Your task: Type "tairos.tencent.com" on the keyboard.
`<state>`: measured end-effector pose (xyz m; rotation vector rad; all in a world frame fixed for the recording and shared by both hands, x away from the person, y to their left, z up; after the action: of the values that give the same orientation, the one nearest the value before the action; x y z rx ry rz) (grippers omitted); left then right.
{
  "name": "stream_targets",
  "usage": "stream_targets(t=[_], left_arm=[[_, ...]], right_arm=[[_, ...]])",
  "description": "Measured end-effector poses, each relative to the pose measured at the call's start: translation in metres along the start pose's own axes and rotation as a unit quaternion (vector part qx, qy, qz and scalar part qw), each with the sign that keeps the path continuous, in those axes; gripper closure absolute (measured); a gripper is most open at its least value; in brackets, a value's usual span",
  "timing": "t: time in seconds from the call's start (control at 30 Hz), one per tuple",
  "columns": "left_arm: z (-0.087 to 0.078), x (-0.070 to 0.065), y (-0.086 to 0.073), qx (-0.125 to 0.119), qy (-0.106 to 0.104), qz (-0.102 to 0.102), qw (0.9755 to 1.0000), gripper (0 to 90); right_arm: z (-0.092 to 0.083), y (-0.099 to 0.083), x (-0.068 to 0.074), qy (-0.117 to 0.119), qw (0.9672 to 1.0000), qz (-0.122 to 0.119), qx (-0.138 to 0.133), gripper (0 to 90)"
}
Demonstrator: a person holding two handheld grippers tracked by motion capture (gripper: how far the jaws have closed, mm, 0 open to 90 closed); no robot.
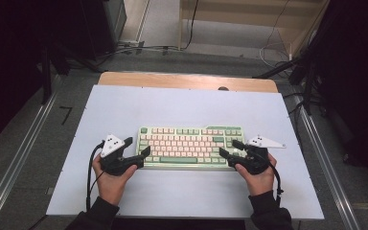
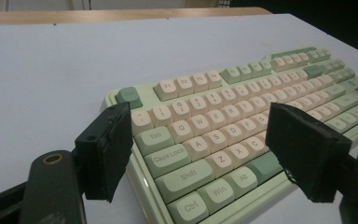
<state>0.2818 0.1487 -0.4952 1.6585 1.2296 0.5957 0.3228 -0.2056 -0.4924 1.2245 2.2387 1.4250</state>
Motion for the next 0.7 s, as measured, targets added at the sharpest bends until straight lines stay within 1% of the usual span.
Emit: stream_targets(t=[0.13, 0.17, 0.3, 0.37, 0.5, 0.6, 0.7], left_arm=[[-0.004, 0.001, -0.003, -0.001, 0.005, 0.006, 1.0, 23.5], [-0.005, 0.002, -0.004, -0.001, 0.005, 0.001, 1.0, 23.5], [-0.007, 0.004, -0.006, -0.001, 0.009, 0.0, 1.0, 23.6], [-0.008, 0.006, -0.007, 0.0, 0.011, -0.004, 0.9999, 23.6], [-0.012, 0.01, -0.01, 0.002, 0.016, -0.012, 0.9998, 23.6], [-0.016, 0.013, -0.011, 0.002, 0.02, -0.018, 0.9996, 23.6], [-0.02, 0.018, -0.012, 0.001, 0.025, -0.026, 0.9993, 23.6]], right_arm=[[-0.01, -0.003, -0.006, -0.01, 0.9999, 0.002, -0.006, 29.7], [-0.012, -0.003, -0.008, -0.013, 0.9999, 0.003, -0.007, 29.7], [-0.022, -0.006, -0.014, -0.023, 0.9996, 0.006, -0.013, 29.5], [-0.027, -0.007, -0.017, -0.031, 0.9994, 0.003, -0.013, 29.1], [-0.036, -0.012, -0.024, -0.042, 0.9989, 0.012, -0.014, 28.6], [-0.045, -0.017, -0.029, -0.056, 0.9983, 0.01, -0.014, 28.3], [-0.052, -0.021, -0.033, -0.064, 0.9977, 0.015, -0.015, 28.2]])
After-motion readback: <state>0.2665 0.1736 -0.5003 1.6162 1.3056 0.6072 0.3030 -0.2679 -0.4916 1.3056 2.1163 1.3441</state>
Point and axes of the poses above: each handheld gripper's, and its own axes: z roughly forward along the jaws, y roughly out of its top, x roughly to its left, the point moved 5 cm from there along z, roughly forward along the jaws, and after that the axes turned 3 degrees about y, right-handed, at the moved point
